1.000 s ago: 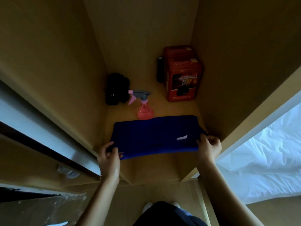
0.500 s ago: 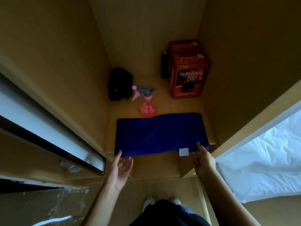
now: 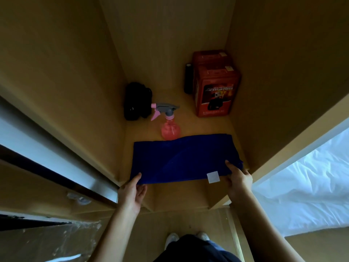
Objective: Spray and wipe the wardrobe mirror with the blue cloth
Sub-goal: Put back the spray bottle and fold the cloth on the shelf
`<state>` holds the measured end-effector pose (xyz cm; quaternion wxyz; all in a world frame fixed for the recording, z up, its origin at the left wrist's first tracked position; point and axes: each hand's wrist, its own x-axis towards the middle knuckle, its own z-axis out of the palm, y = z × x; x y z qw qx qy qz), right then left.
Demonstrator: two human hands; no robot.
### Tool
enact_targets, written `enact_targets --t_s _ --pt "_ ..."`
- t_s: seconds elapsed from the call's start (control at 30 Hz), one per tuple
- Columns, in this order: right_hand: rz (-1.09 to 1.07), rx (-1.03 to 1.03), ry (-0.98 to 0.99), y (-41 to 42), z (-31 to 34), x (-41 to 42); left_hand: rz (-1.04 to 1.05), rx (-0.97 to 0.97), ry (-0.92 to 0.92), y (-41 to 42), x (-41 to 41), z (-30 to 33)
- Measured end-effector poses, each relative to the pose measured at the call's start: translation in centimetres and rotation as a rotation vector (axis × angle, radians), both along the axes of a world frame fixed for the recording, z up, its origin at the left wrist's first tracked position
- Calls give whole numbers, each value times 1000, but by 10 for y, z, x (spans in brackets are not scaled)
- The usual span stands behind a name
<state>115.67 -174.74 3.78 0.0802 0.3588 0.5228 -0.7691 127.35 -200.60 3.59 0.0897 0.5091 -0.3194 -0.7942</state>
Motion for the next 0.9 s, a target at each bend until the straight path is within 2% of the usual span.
enact_targets --t_s 0.13,0.3,0.47,0.8,0.9 --pt "3 -46 113 -4 1 0 19 43 62 -6 7 4" --pt "-36 -292 -16 -2 1 2 -11 123 127 -12 15 2" --pt "-69 -367 -97 1 12 -8 3 55 94 -10 14 4" --pt "162 -123 154 -17 52 -9 5 -42 51 6 24 6" --pt "328 -21 281 -43 69 0 -15 -89 21 8 21 10"
